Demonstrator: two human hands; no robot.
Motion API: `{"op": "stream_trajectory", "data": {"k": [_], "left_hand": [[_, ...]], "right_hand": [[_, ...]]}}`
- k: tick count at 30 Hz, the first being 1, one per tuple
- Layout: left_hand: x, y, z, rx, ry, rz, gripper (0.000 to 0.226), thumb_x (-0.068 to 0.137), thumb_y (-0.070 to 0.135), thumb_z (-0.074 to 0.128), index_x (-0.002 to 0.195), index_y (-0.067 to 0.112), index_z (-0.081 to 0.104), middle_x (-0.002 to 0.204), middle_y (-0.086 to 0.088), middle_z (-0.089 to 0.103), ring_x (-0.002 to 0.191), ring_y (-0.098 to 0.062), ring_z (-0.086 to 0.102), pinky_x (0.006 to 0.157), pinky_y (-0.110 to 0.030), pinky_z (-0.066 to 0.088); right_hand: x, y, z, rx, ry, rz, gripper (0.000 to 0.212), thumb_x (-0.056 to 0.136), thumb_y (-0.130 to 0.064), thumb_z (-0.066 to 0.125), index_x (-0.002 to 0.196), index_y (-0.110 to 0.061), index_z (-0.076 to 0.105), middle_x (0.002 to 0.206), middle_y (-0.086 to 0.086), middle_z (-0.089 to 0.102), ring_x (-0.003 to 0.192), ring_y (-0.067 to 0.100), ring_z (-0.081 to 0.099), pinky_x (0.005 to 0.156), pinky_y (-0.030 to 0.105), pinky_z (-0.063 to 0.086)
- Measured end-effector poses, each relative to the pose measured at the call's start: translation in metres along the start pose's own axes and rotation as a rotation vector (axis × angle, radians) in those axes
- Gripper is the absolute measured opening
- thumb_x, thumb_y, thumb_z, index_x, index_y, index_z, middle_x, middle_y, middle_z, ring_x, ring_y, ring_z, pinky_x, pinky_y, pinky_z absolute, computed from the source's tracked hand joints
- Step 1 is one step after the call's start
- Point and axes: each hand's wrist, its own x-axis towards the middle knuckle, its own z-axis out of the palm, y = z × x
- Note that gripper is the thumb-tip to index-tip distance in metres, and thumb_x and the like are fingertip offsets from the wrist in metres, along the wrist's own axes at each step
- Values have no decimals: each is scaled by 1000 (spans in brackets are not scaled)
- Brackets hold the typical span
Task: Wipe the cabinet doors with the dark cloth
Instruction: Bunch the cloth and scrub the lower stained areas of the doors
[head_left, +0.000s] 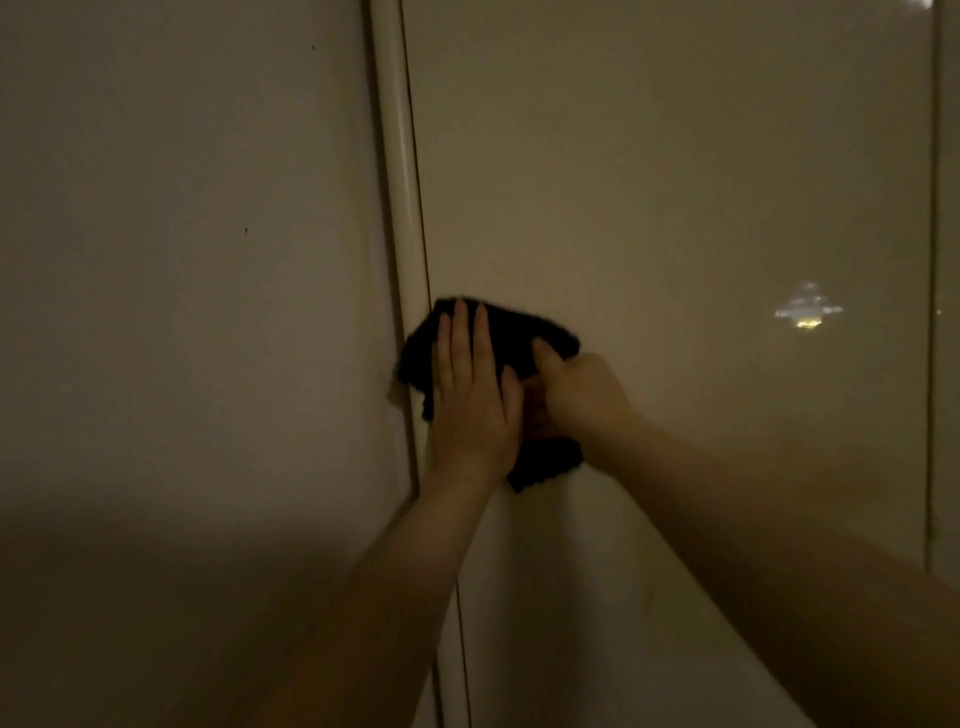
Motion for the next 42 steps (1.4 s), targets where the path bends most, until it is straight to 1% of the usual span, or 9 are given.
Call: {"op": "stream_trajectory", "data": {"k": [4,7,10,14,17,21,28,33,42], "left_hand": [[25,3,-3,-33,43,63,57,101,29,21,155,12,9,163,-7,5,150,-20,0,122,-39,1],[-31,-6,18,1,49,50,56,102,32,13,155,15,3,163,-2,-2,150,-18,-3,122,-39,0],[-115,-7,43,15,-34,-17,57,102,36,7,155,21,-8,163,2,-13,150,-18,-6,121,-34,-4],[-195,21,74,58,-95,-79,58,102,36,5,155,17,-7,163,2,-14,149,-17,-9,117,-37,3],[-193,48,88,55,-46,-119,56,102,33,1,155,15,-6,163,1,-14,149,-17,-10,118,-39,2],[-138,75,83,60,-48,1,56,102,28,7,154,15,-12,162,-1,-20,149,-18,-10,119,-41,-1],[-34,116,67,37,25,41,57,100,22,26,152,3,13,161,-15,12,149,-26,5,122,-44,0],[-62,106,71,65,10,110,58,100,22,23,153,4,8,161,-12,6,150,-25,3,122,-43,-1],[-146,80,87,65,-84,56,57,102,29,9,154,13,-4,163,-3,-3,150,-23,0,122,-43,-2]], "right_hand": [[10,-12,-9,92,-22,-43,49,97,-43,46,80,-3,70,82,19,73,75,32,72,73,44,61],[-13,38,-5,-51,12,-69,50,97,-46,43,87,-7,74,85,22,73,82,35,70,82,48,56],[-53,105,-11,-67,-21,63,51,98,-47,40,97,-6,72,92,18,73,85,32,70,76,37,56],[-99,164,-37,-161,-3,232,64,98,-48,37,72,0,71,65,15,70,55,23,66,50,27,45],[-105,162,-60,-197,50,228,58,100,-41,38,54,-12,58,50,3,59,38,9,50,43,21,35],[-80,117,-90,-249,94,61,59,101,-40,37,76,3,69,74,23,69,68,33,66,57,34,47],[-31,34,-125,-68,132,-20,60,99,-42,42,92,12,68,88,26,71,84,38,68,78,50,57],[-41,73,-121,35,79,23,54,95,-51,44,65,-17,73,72,10,75,72,25,73,76,46,60],[-75,147,-103,20,38,96,56,95,-49,45,67,-12,76,71,15,74,73,32,72,76,51,57]]}}
